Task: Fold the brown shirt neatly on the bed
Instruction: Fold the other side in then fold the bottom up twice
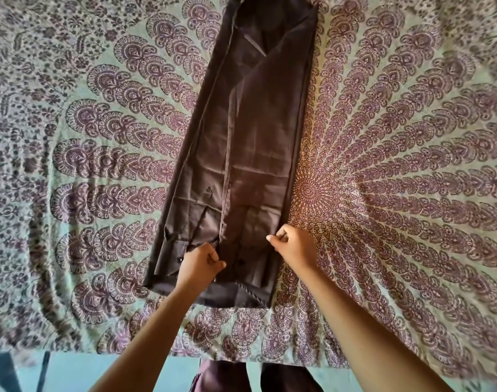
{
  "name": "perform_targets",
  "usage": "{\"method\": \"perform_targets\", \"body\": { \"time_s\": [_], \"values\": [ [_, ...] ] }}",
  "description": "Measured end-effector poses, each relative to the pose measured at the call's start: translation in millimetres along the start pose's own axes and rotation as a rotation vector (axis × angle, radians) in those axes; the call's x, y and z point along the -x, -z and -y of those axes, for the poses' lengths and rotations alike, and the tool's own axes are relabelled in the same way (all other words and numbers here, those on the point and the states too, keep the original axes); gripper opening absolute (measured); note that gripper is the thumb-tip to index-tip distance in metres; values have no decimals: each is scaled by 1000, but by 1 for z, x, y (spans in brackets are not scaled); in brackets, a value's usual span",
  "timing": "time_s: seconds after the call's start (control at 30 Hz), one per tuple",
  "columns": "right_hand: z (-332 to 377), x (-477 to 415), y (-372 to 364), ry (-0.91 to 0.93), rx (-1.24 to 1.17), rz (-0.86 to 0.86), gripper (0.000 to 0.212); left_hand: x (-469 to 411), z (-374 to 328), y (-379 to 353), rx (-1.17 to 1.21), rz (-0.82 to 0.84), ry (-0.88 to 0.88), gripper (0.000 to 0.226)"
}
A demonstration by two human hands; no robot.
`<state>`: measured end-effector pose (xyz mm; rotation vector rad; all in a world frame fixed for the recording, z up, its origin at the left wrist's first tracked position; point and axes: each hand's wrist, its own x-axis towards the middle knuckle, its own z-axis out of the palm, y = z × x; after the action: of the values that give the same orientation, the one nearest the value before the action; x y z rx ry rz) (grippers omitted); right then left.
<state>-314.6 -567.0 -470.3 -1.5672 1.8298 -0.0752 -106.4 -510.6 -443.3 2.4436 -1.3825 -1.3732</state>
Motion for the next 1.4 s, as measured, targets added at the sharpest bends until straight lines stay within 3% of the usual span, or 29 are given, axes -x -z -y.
{"method": "perform_targets", "body": {
  "time_s": [0.1,0.17,0.3,0.4,0.53,0.73,0.87,0.93,1.1,1.23,1.4],
  "values": [
    [5,-2,5,-20,10,-133,28,-1,-12,9,-239,46,-2,22],
    [8,-6,7,28,-7,-261,25,-5,-27,22,-437,-15,-34,20],
    [18,-21,12,294,-37,-378,4,-25,-56,44,-332,-190,-152,13],
    [30,-36,8,386,118,-348,32,-51,-73,46,-211,-255,-378,17],
    [34,-44,-11,383,359,-218,58,-96,-88,42,-261,-311,-605,32],
    [19,-45,-23,320,449,-129,62,-166,-120,59,-445,-268,-731,59],
    [17,-45,-23,327,468,-131,63,-212,-114,66,-790,-154,-964,63],
    [17,-45,-25,320,483,-137,63,-237,-106,82,-806,-188,-956,64],
    [21,-48,-21,322,379,-176,57,-266,-119,119,-545,-342,-683,59],
    [54,-81,-1,223,256,-329,45,-259,-160,111,-537,-352,-846,65],
    [91,-180,19,221,305,-388,61,-284,-193,94,-693,-225,-963,66]
  ]
}}
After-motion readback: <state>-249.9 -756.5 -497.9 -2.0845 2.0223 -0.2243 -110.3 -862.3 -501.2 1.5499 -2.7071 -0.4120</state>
